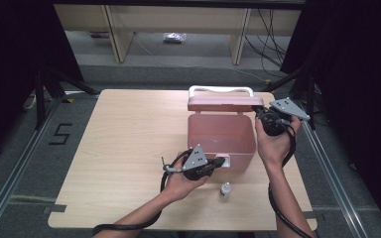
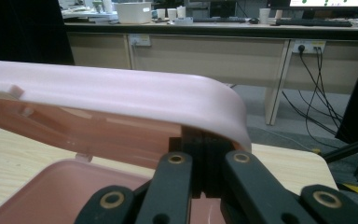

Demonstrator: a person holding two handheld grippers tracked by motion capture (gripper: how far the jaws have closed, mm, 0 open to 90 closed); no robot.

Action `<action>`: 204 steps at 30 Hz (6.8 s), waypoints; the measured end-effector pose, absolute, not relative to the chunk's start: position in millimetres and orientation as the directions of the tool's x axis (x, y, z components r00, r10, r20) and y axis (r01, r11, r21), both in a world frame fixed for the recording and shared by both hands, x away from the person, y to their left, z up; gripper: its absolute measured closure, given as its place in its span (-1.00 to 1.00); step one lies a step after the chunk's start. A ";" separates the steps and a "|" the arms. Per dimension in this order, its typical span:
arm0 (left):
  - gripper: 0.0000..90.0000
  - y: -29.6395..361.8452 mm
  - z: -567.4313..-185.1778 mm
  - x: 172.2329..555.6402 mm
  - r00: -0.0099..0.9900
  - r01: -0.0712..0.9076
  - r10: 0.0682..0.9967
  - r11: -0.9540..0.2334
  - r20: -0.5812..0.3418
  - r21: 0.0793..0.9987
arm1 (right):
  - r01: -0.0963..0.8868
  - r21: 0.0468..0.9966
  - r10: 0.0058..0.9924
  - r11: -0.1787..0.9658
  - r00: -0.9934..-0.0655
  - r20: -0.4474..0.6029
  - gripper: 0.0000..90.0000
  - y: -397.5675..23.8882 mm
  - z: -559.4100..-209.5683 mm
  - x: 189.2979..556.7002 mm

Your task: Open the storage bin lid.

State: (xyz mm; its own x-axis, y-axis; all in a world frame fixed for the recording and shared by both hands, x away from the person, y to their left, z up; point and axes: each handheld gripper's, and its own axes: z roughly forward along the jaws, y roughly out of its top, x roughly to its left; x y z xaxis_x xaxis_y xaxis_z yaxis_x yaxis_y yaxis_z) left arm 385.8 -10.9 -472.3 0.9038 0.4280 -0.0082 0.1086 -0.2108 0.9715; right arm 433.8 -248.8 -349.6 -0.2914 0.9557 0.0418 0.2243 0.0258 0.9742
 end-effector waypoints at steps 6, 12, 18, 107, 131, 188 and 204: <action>1.00 -11.2 -472.6 385.9 0.904 0.115 0.428 -0.203 -0.018 0.972 | 0.216 0.976 0.955 0.030 -0.295 0.036 1.00 -248.0 -348.7 439.3; 1.00 -11.5 -472.6 386.3 0.904 0.118 0.427 -0.201 -0.022 0.973 | 0.227 0.973 0.958 0.034 -0.283 0.033 1.00 -248.5 -346.2 441.5; 1.00 -11.3 -472.2 386.6 0.905 0.117 0.424 -0.206 -0.019 0.971 | 0.222 0.975 0.960 0.030 -0.278 0.034 1.00 -248.4 -345.0 444.3; 1.00 -11.1 -472.7 386.9 0.905 0.132 0.424 -0.195 -0.037 0.972 | 0.278 0.960 0.968 0.035 -0.249 0.037 1.00 -242.4 -344.4 483.2; 1.00 -10.9 -472.8 386.8 0.905 0.134 0.423 -0.193 -0.041 0.972 | 0.296 0.954 0.970 0.047 -0.243 0.027 1.00 -242.8 -349.9 490.3; 1.00 -10.0 -473.3 386.0 0.903 0.144 0.425 -0.183 -0.054 0.973 | 0.361 0.931 0.976 0.061 -0.219 0.020 1.00 -240.3 -366.6 506.6; 1.00 -9.8 -473.1 385.7 0.903 0.146 0.425 -0.185 -0.054 0.972 | 0.387 0.920 0.978 0.067 -0.208 0.016 1.00 -242.4 -369.1 511.2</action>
